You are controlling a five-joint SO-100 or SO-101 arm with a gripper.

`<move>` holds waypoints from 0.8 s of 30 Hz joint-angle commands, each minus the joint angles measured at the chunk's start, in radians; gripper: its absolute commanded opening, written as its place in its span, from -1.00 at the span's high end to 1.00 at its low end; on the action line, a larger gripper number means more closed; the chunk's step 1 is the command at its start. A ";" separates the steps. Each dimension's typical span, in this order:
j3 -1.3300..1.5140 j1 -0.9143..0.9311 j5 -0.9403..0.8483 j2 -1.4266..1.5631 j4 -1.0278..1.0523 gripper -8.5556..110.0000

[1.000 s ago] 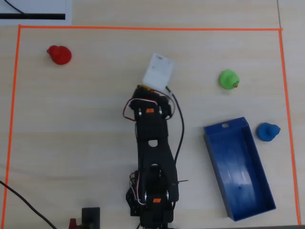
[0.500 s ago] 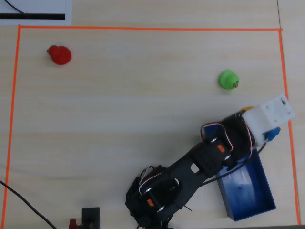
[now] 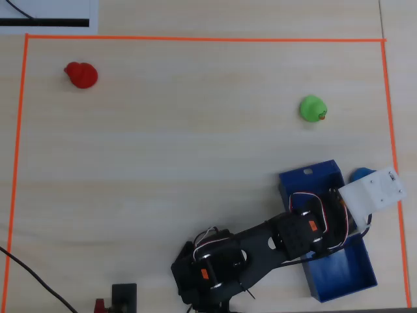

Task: Grasp yellow duck and put it into box.

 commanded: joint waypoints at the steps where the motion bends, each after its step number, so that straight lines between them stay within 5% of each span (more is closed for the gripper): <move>1: 0.003 0.034 -0.051 0.020 0.011 0.86; 17: 0.235 0.064 -0.160 -0.014 -0.229 0.84; 19: 0.235 0.063 -0.149 -0.014 -0.242 0.54; 24: 0.235 0.055 -0.129 -0.012 -0.259 0.40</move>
